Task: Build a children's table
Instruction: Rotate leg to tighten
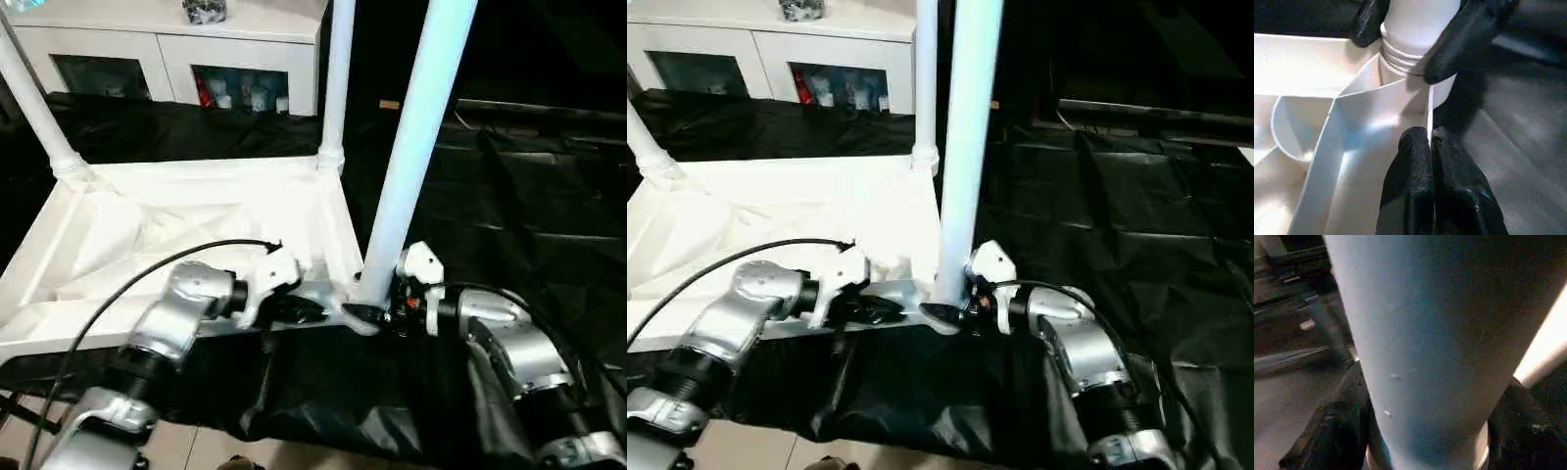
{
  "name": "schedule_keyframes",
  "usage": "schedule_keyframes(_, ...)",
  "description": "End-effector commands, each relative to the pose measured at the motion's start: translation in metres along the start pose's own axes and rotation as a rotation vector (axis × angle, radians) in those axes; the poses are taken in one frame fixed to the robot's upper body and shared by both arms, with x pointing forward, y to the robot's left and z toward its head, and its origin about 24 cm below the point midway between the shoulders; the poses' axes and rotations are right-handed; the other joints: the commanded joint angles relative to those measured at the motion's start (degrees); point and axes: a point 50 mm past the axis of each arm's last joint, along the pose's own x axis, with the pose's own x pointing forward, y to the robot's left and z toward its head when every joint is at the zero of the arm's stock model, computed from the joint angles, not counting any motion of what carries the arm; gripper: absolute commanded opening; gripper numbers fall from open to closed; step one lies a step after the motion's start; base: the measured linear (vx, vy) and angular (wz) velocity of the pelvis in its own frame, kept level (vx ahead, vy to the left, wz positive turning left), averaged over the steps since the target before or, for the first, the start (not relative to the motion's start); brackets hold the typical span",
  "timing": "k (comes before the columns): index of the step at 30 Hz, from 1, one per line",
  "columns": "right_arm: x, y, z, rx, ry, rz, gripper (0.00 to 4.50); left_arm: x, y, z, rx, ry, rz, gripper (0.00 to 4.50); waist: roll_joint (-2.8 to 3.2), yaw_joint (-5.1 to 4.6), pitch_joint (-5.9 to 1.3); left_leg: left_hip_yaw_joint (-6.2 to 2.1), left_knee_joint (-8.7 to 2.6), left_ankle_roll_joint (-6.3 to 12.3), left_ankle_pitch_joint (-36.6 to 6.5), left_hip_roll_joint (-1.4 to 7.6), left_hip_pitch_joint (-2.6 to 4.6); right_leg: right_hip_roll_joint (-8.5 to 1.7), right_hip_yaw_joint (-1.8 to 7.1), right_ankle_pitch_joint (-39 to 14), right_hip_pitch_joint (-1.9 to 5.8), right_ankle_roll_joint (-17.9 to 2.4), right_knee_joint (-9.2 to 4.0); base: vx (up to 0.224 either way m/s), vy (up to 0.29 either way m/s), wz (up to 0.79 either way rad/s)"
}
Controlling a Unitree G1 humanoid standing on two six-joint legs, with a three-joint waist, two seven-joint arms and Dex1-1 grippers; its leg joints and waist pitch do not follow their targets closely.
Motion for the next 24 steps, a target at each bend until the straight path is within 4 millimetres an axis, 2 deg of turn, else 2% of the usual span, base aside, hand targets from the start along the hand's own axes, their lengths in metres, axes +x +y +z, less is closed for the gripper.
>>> schedule_keyframes(1, 0.029, 0.015, -0.008, 0.047, 0.022, -0.001, 2.65, 0.017, 0.011, 0.030, 0.035, -0.104, 0.116, 0.00, -0.35, -0.05, -3.44, -0.60, -4.35, 1.13, -18.23, 2.08, 1.20, -3.22, 2.40, -22.00, 2.13, -11.12, -5.31, 0.000, 0.000, 0.00)
schedule_keyframes(2, 0.030, 0.014, -0.008, 0.050, 0.021, -0.017, 2.65, 0.018, 0.011, 0.030, 0.033, -0.102, 0.123, 0.00, -0.41, -0.40, -3.24, -0.69, -4.48, 0.47, -19.57, 1.95, 1.10, -3.16, 2.28, -24.29, 1.95, -10.47, -5.54, 0.000, 0.000, 0.00)
schedule_keyframes(3, 0.035, 0.008, -0.008, 0.073, 0.017, -0.111, 2.65, 0.023, 0.014, 0.031, 0.020, -0.091, 0.162, 0.00, -0.41, -0.40, -3.24, -0.69, -4.48, 0.47, -19.57, 1.95, 1.10, -3.16, 2.28, -24.29, 1.95, -10.47, -5.54, 0.000, 0.000, 0.00)
schedule_keyframes(4, 0.041, 0.003, -0.008, 0.106, 0.011, -0.197, 2.65, 0.028, 0.017, 0.033, 0.010, -0.083, 0.203, 0.00, -0.35, -0.54, -3.40, -0.90, -4.42, -0.43, -20.39, 1.84, 1.34, -3.35, 2.20, -26.38, 1.92, -9.52, -5.81, 0.000, 0.000, 0.00)
schedule_keyframes(5, 0.047, 0.000, -0.007, 0.136, 0.006, -0.270, 2.64, 0.033, 0.021, 0.035, -0.008, -0.076, 0.250, 0.00, -0.29, -0.88, -3.24, -0.93, -4.51, -0.71, -20.73, 1.81, 1.11, -3.23, 2.18, -27.01, 1.84, -9.12, -5.85, 0.000, 0.000, 0.00)
schedule_keyframes(6, 0.054, -0.003, -0.006, 0.171, 0.002, -0.355, 2.64, 0.040, 0.024, 0.039, -0.034, -0.077, 0.302, 0.00, 0.28, -0.87, -3.32, -0.98, -4.43, -1.10, -21.13, 1.74, 1.34, -3.29, 2.20, -27.29, 1.62, -9.07, -5.89, 0.000, 0.000, 0.00)
schedule_keyframes(7, 0.059, -0.004, -0.004, 0.180, 0.006, -0.392, 2.64, 0.043, 0.025, 0.041, -0.041, -0.078, 0.321, 0.00, -0.12, -1.20, -3.40, -1.05, -4.42, -1.48, -21.45, 1.66, 1.35, -3.18, 2.08, -27.06, 1.73, -9.03, -5.94, 0.000, 0.000, 0.00)
schedule_keyframes(9, 0.066, -0.005, 0.000, 0.192, 0.001, -0.435, 2.64, 0.048, 0.026, 0.045, -0.046, -0.082, 0.344, 0.00, -0.04, -1.20, -3.61, -0.98, -4.39, -0.68, -20.19, 1.71, 1.14, -3.20, 2.19, -23.95, 1.94, -9.52, -5.83, 0.000, 0.000, 0.00)
schedule_keyframes(12, 0.075, -0.002, 0.007, 0.202, -0.027, -0.439, 2.64, 0.053, 0.025, 0.048, -0.040, -0.089, 0.360, 0.00, 0.00, -1.19, -3.74, -0.72, -4.27, 0.35, -18.72, 1.64, 1.02, -3.00, 2.25, -19.89, 2.06, -10.55, -5.60, 0.000, 0.000, 0.00)
schedule_keyframes(14, 0.077, -0.001, 0.009, 0.206, -0.043, -0.437, 2.64, 0.055, 0.024, 0.049, -0.027, -0.094, 0.347, 0.00, 0.00, -1.09, -3.90, -0.65, -4.22, 1.27, -16.66, 1.67, 0.72, -2.96, 2.21, -16.73, 2.43, -11.23, -5.22, 0.000, 0.000, 0.00)
schedule_keyframes(15, 0.077, 0.000, 0.010, 0.203, -0.046, -0.426, 3.34, 0.055, 0.023, 0.049, -0.022, -0.099, 0.334, 0.00, 0.00, -1.09, -3.90, -0.65, -4.22, 1.27, -16.66, 1.67, 0.72, -2.96, 2.21, -16.73, 2.43, -11.23, -5.22, 0.000, 0.000, 0.00)
schedule_keyframes(16, 0.078, 0.001, 0.010, 0.201, -0.049, -0.416, 3.34, 0.055, 0.022, 0.049, -0.017, -0.106, 0.323, 0.00, -0.08, -1.08, -3.92, -0.58, -4.17, 1.77, -16.05, 1.70, 0.73, -2.95, 2.21, -15.63, 2.49, -11.71, -5.06, 0.000, 0.000, 0.00)
schedule_keyframes(18, 0.078, 0.001, 0.009, 0.196, -0.053, -0.391, 3.41, 0.053, 0.019, 0.047, 0.004, -0.118, 0.281, 0.00, -0.14, -1.09, -3.87, -0.59, -4.23, 2.05, -16.06, 1.74, 0.69, -2.99, 2.18, -15.91, 2.52, -11.83, -5.11, 0.000, 0.000, 0.00)
schedule_keyframes(19, 0.076, 0.000, 0.009, 0.172, -0.049, -0.375, 3.70, 0.050, 0.017, 0.044, 0.017, -0.123, 0.249, 0.00, -0.05, -1.10, -3.86, -0.64, -4.27, 1.96, -16.15, 1.77, 0.65, -3.02, 2.17, -16.11, 2.56, -11.82, -5.05, 0.000, 0.000, 0.00)
schedule_keyframes(20, 0.074, 0.000, 0.009, 0.159, -0.045, -0.364, 3.79, 0.048, 0.016, 0.043, 0.018, -0.123, 0.241, 0.00, -0.05, -1.18, -3.82, -0.64, -4.31, 1.99, -16.69, 1.75, 0.63, -3.00, 2.15, -16.60, 2.55, -11.74, -5.11, 0.000, 0.000, 0.00)
schedule_keyframes(24, 0.066, -0.002, 0.008, 0.089, -0.029, -0.320, 3.84, 0.041, 0.012, 0.039, 0.037, -0.130, 0.189, 0.00, -0.05, -1.32, -3.66, -0.66, -4.38, 1.80, -18.02, 1.80, 0.71, -3.13, 2.19, -18.97, 2.44, -11.42, -5.36, 0.000, 0.000, 0.00)
